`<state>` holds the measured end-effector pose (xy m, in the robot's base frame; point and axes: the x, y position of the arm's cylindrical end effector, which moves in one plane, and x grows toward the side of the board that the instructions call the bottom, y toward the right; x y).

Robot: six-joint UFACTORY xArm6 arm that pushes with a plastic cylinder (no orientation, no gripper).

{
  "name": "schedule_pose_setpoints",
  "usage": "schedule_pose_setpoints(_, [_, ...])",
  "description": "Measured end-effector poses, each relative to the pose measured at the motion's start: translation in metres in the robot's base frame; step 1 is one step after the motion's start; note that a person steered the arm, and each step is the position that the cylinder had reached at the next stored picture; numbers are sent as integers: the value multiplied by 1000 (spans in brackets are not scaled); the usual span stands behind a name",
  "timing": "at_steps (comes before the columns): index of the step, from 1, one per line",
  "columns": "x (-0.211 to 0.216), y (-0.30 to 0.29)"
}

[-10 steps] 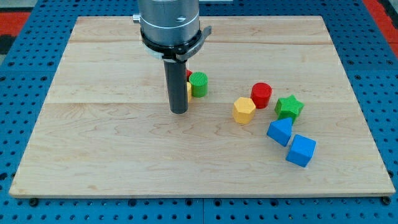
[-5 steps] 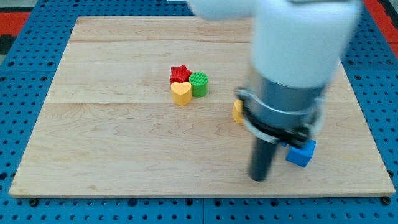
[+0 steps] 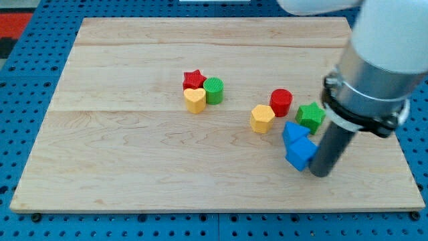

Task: Move blue cube along with blue triangle towards center

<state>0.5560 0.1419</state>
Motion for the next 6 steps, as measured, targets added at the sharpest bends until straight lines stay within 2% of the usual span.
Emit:
schedule_pose_setpoints(3, [-63, -47])
schedule_pose_setpoints(6, [-68, -67])
